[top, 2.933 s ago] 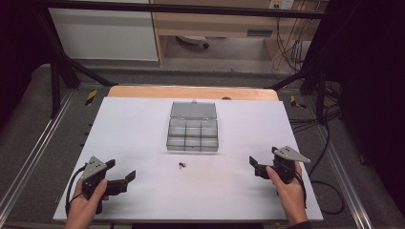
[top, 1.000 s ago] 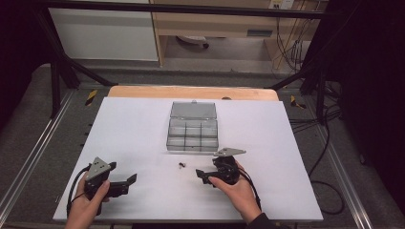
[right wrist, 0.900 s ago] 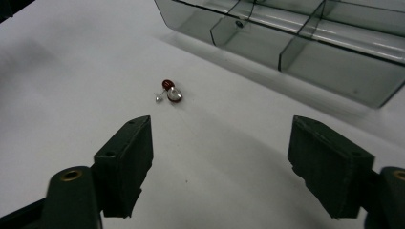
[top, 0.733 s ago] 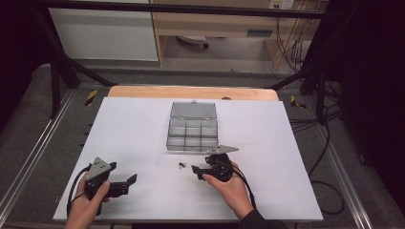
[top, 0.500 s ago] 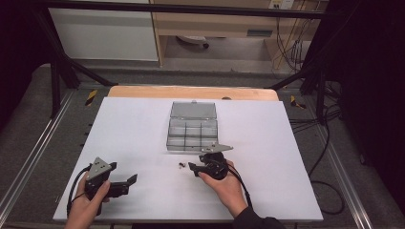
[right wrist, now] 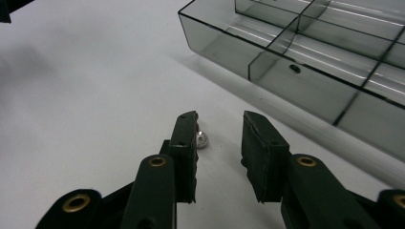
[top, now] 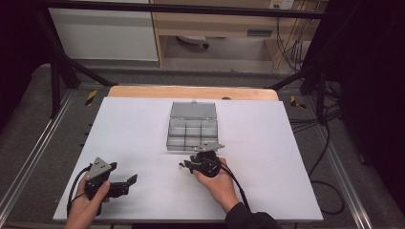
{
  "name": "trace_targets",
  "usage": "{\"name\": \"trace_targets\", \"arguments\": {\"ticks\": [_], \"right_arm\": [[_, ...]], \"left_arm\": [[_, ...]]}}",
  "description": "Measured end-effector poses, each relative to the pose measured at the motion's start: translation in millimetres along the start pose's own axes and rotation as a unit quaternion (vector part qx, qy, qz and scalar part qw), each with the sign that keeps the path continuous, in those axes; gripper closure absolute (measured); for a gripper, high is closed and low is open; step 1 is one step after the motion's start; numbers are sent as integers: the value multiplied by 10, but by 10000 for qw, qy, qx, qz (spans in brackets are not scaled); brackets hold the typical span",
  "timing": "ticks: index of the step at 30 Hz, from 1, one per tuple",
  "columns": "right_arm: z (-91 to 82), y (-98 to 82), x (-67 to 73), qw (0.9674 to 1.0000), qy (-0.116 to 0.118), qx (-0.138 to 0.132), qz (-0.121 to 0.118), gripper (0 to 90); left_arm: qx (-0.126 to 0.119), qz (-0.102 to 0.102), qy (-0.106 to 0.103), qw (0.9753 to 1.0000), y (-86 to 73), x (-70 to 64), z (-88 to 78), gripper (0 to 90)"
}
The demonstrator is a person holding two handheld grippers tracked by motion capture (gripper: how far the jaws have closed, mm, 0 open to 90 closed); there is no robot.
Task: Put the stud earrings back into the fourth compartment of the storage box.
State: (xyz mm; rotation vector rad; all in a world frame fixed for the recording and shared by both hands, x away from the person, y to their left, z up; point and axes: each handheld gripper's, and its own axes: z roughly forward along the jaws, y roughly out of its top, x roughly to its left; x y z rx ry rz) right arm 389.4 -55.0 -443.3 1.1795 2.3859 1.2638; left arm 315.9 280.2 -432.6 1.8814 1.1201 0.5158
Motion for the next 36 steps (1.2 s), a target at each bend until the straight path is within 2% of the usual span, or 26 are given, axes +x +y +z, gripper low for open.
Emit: {"name": "trace_targets", "arguments": {"ticks": [12,20,24,30,36], "right_arm": [[156,26,71,9998,87,123,-164,676],[214,-1,75,9993,34,246,-264,738],[216,-14,85,9992,69,248,-293,795],[166,-11,66,9994,109,179,-277,796],[70,47,18,9998,180,7,-126,796]], "left_arm": [[25,15,-25,10000,-2,-1,0,77],[22,16,-34,10000,-2,-2,2,77],[24,18,-38,10000,-2,-2,2,78],[24,16,-38,10000,-3,-2,2,78],[30,17,-34,10000,-3,-2,2,78]]}}
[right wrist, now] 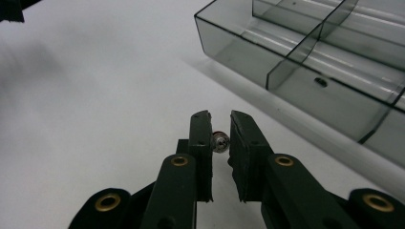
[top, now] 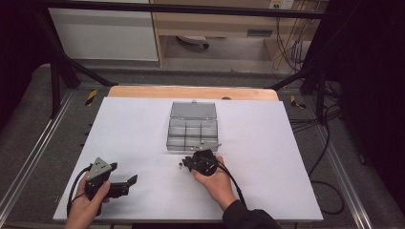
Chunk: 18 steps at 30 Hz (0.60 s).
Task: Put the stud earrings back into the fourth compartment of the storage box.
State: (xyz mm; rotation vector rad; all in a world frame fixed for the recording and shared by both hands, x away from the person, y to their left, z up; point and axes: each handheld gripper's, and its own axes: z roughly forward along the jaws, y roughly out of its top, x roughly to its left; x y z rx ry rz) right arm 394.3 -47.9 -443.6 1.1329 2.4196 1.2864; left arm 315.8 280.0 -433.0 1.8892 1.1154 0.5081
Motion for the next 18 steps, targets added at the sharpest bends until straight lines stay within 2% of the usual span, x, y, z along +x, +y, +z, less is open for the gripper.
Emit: {"name": "trace_targets", "arguments": {"ticks": [4,18], "right_arm": [[-63,72,-21,9999,28,-118,74,796],[-185,448,-86,9990,76,-448,46,796]], "left_arm": [[5,2,-1,10000,0,0,0,78],[18,-10,-10,10000,-3,3,0,78]]}}
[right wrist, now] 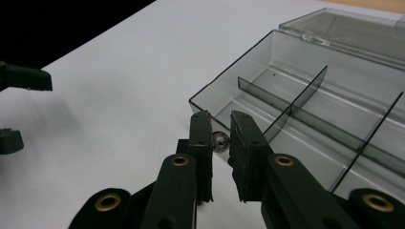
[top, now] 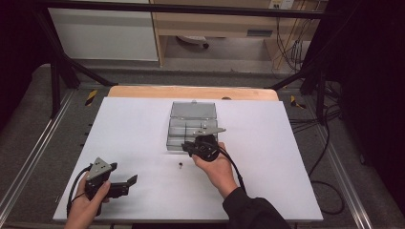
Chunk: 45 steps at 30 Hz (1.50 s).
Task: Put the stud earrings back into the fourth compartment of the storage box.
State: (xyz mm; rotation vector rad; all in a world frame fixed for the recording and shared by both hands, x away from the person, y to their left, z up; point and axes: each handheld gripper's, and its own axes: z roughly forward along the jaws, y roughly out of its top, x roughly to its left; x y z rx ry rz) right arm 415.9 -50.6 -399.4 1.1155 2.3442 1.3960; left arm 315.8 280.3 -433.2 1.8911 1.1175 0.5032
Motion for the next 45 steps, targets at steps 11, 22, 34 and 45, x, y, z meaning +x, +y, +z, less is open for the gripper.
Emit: {"name": "trace_targets", "arguments": {"ticks": [11,22,34,45], "right_arm": [[11,242,-71,9998,9,-177,25,796],[54,417,-142,9992,-11,-377,111,796],[205,551,-241,9994,-47,-287,197,796],[339,561,-268,9998,-114,-43,179,796]], "left_arm": [[40,23,13,10000,-1,3,2,78],[54,22,8,10000,-3,0,7,78],[76,23,25,10000,-7,4,11,77],[79,1,25,10000,-11,7,12,77]]}}
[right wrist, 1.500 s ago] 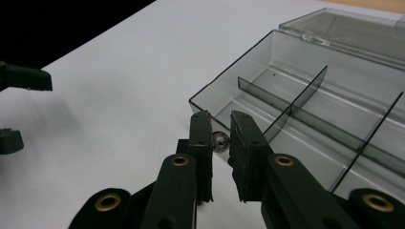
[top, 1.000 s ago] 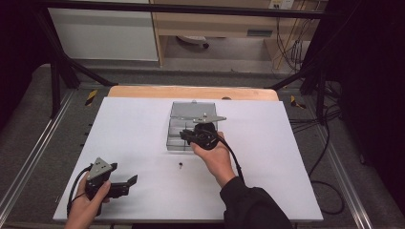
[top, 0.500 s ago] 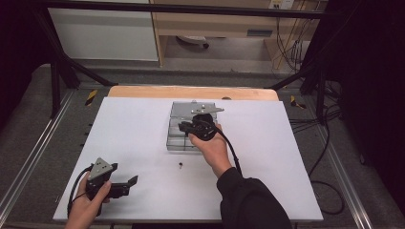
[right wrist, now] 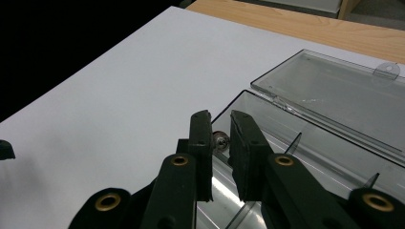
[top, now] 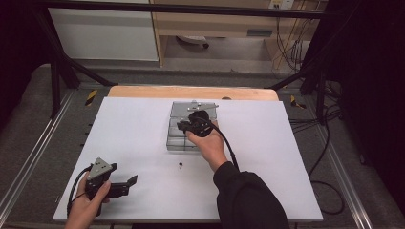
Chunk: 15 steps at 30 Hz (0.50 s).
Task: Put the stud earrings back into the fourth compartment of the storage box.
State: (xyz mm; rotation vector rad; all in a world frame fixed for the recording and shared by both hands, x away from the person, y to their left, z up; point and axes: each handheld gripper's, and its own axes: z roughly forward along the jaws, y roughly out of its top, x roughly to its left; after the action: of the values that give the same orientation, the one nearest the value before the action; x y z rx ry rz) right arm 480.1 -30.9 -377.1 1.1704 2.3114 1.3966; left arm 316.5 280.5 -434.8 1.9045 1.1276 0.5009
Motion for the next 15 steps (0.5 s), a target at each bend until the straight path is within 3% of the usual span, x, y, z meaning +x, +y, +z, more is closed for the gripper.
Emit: {"name": "trace_targets", "arguments": {"ticks": [15], "right_arm": [[168,-64,9,9996,65,282,27,796]], "left_arm": [[20,-23,14,10000,-4,5,-2,77]]}}
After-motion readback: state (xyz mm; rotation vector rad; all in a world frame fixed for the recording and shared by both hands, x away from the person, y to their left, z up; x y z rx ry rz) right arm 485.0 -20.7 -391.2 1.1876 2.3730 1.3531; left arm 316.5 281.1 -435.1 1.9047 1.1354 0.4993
